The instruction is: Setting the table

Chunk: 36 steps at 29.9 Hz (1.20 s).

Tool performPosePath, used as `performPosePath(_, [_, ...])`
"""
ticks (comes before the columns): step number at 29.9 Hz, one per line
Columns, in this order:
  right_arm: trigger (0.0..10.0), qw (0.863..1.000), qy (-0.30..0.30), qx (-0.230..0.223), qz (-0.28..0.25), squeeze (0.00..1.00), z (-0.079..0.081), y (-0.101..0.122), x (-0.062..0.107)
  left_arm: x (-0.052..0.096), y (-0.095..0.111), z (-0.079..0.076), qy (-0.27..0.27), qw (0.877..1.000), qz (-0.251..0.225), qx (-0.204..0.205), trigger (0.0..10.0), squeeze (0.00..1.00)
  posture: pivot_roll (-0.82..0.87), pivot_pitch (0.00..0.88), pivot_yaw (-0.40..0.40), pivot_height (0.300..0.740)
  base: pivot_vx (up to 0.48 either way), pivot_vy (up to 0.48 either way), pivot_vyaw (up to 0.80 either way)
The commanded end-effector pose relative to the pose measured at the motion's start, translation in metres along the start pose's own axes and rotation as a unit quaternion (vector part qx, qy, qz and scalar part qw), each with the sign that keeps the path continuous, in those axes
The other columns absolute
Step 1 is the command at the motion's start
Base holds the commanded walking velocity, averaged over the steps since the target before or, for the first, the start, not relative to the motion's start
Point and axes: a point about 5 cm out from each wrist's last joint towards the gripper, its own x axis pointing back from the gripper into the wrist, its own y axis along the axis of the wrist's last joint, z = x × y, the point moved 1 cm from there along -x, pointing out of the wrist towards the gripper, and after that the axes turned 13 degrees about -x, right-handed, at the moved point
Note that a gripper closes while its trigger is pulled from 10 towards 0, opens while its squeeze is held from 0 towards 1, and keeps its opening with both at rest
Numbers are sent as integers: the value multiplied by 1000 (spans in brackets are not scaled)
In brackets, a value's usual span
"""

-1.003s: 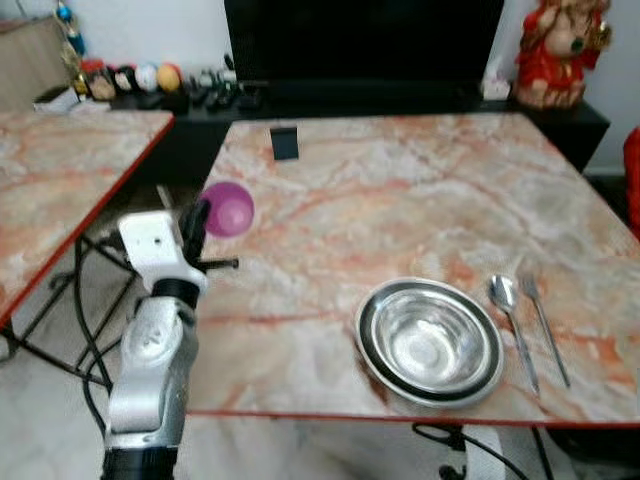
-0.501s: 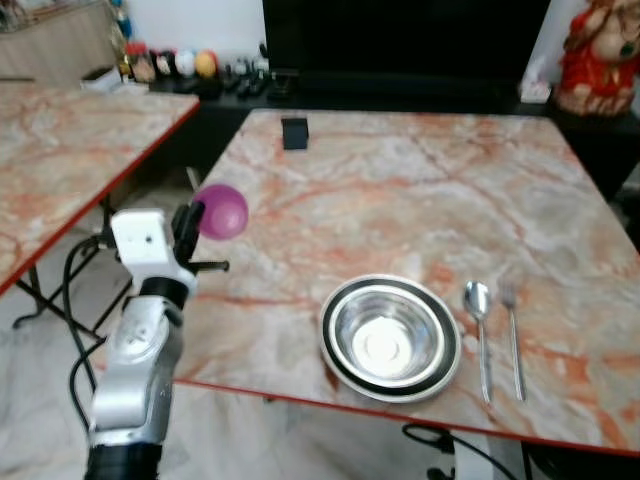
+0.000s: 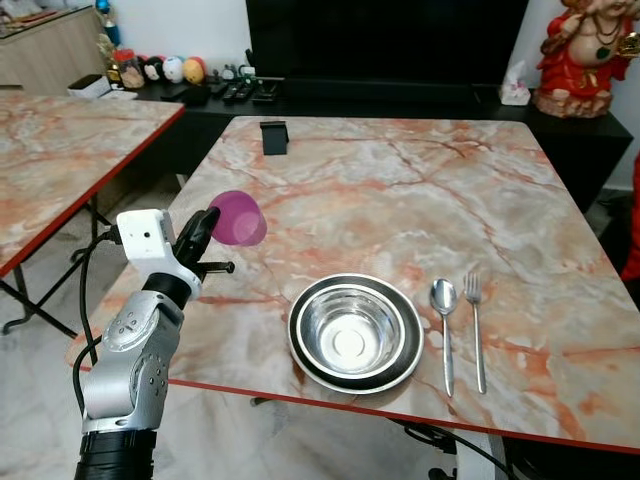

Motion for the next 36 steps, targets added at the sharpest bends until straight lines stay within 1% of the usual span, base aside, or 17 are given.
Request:
performPosePath(1, [10000,1000,0,-2,1,0,0,0,0,-2,0,-1,-7,1000,6,7,10000,0,-60,0,28,740,0,0,-706])
performPosePath(6, [10000,1000,4,0,2,0,0,0,0,-3,0,-1,-8,1000,8,10,10000,0,-56,0,26,740,0,0,-676])
performPosePath(12, [10000,1000,8,-1,1,0,1,0,0,-7,3,1,-3,1000,8,3,10000,0,-53,0,27,740,0,0,-616])
performPosePath(16, [10000,1000,12,-5,-3,0,2,1,0,-9,6,4,7,1000,8,12,10000,0,-53,0,27,740,0,0,0])
performPosePath(19, [10000,1000,11,-6,-4,0,2,1,0,-11,6,5,11,1000,18,16,10000,0,-51,0,25,740,0,0,0])
performPosePath(21, [10000,1000,11,-6,-4,0,2,2,0,-18,6,4,3,999,25,29,10000,0,-48,0,24,740,0,0,0])
performPosePath(22, [10000,1000,11,-6,-4,0,2,2,0,-18,6,4,3,999,25,29,10000,0,-48,0,24,740,0,0,0])
performPosePath(23, [10000,1000,12,-4,-3,0,2,2,0,-24,1,2,-2,998,52,19,10000,0,-41,0,19,740,0,0,0])
performPosePath(26, [10000,1000,13,0,-2,0,2,2,0,-34,-4,0,-16,997,79,18,10000,0,-43,0,20,740,0,0,0])
performPosePath(27, [10000,1000,13,0,-2,0,2,2,0,-43,-5,-3,-29,996,87,20,10000,0,-48,0,21,740,0,0,0])
performPosePath(28, [10000,1000,13,0,-2,0,2,2,0,-43,-5,-3,-29,996,87,20,10000,0,-48,0,21,740,0,0,0])
performPosePath(29, [10000,1000,14,0,-2,0,2,3,0,-48,-5,-6,-36,994,97,22,10000,0,-50,0,22,740,0,0,0])
performPosePath(30, [10000,1000,14,0,-3,0,2,3,0,-52,-7,-7,-38,993,108,17,10000,0,-51,0,22,740,0,0,0])
performPosePath(31, [10000,1000,14,0,-3,0,2,3,0,-52,-7,-7,-38,993,108,17,10000,0,-51,0,22,740,0,0,0])
performPosePath(32, [10000,1000,14,1,-2,0,2,3,0,-60,-15,-8,-39,988,147,-1,10000,0,-52,0,24,740,0,0,0])
performPosePath(34, [10000,1000,14,1,-2,0,2,3,0,-63,-16,-8,-41,987,155,-5,10000,0,-52,0,24,740,0,0,0])
performPosePath(36, [10000,1000,14,0,-2,0,3,3,0,-68,-16,-9,-43,985,164,-9,10000,0,-54,0,25,740,0,0,0])
